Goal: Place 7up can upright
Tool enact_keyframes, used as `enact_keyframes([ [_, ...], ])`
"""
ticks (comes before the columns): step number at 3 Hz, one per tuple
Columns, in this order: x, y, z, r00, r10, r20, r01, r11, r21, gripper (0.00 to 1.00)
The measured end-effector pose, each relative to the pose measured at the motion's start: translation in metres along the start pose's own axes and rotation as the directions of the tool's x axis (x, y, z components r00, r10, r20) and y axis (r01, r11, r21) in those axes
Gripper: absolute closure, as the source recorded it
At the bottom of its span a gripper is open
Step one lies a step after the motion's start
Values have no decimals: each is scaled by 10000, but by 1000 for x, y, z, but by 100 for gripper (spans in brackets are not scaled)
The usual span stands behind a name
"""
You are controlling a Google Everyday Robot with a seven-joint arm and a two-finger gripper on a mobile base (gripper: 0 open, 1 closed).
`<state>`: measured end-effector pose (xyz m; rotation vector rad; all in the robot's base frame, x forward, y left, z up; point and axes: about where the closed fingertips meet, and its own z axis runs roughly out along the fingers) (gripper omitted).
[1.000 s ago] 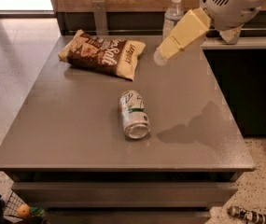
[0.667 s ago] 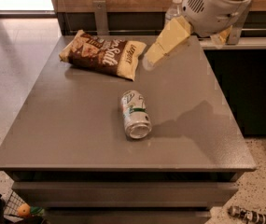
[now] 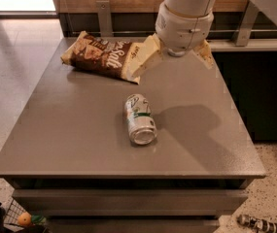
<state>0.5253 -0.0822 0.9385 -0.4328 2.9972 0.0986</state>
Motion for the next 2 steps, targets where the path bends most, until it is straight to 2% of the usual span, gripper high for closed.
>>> enact_keyframes([
  [1, -5, 13, 19, 9983, 501, -310, -501, 9987, 13, 0],
  [2, -6, 28, 39, 9980, 477, -422, -480, 9988, -48, 0],
])
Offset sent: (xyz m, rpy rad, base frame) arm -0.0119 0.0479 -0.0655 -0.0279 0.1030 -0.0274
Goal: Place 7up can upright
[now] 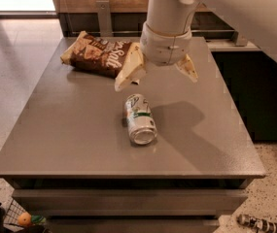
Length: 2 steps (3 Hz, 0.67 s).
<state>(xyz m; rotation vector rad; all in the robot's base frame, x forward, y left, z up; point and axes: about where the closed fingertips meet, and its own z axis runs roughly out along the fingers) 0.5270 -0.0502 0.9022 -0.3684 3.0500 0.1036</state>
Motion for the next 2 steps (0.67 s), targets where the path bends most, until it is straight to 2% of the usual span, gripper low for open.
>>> enact_keyframes([
  [2, 8, 32, 30, 9973, -673, 292, 680, 9974, -218, 0],
])
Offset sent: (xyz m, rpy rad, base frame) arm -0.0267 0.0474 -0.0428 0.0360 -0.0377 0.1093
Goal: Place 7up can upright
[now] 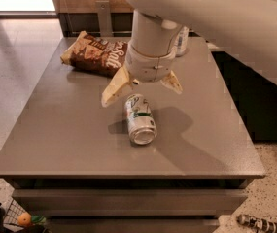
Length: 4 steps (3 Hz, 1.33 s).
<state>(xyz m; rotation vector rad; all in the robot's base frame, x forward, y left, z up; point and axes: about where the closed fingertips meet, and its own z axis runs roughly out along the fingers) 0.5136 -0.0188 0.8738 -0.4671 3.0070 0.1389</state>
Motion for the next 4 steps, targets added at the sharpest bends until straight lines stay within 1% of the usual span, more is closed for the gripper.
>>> enact_keyframes([
  [1, 6, 9, 15, 10000, -51, -52, 51, 9999, -128, 0],
  [2, 11, 9, 28, 9986, 381, -370, -394, 9986, -354, 0],
  [3, 13, 3, 41, 9900, 1159, -800, -1218, 9898, -742, 25],
  [4, 12, 2, 47, 9867, 1384, -850, -1461, 9849, -925, 47],
])
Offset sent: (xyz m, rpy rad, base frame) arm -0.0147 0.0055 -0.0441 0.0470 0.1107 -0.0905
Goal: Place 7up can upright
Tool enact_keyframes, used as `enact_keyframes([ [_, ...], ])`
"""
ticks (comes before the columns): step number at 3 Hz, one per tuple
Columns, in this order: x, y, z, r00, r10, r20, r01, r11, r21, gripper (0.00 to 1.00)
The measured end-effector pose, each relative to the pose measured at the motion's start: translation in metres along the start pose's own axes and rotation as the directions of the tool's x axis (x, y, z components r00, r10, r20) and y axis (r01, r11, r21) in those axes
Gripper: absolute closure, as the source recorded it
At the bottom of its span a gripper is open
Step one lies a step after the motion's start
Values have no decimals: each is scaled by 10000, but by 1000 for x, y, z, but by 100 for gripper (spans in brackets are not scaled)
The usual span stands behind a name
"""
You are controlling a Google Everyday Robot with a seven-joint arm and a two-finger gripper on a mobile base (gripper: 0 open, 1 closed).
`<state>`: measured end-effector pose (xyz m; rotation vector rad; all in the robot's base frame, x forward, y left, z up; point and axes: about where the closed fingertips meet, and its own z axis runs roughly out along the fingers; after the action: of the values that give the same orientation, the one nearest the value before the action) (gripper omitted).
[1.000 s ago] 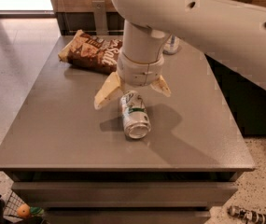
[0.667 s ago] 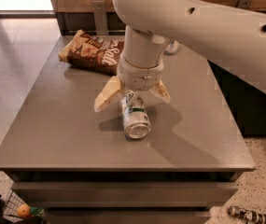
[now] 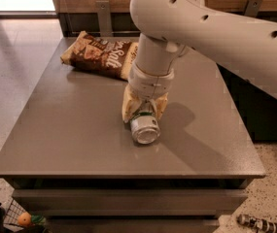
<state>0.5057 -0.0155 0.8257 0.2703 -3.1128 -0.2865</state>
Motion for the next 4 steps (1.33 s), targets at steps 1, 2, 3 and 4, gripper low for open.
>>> enact_keyframes([
  [1, 0, 1, 0, 10000, -23, 14, 23, 10000, 7, 72],
  [2, 0, 1, 0, 10000, -33, 25, 33, 10000, 6, 95],
  [3, 0, 1, 0, 10000, -41, 32, 41, 10000, 7, 100],
  [4, 0, 1, 0, 10000, -42, 34, 42, 10000, 8, 100],
])
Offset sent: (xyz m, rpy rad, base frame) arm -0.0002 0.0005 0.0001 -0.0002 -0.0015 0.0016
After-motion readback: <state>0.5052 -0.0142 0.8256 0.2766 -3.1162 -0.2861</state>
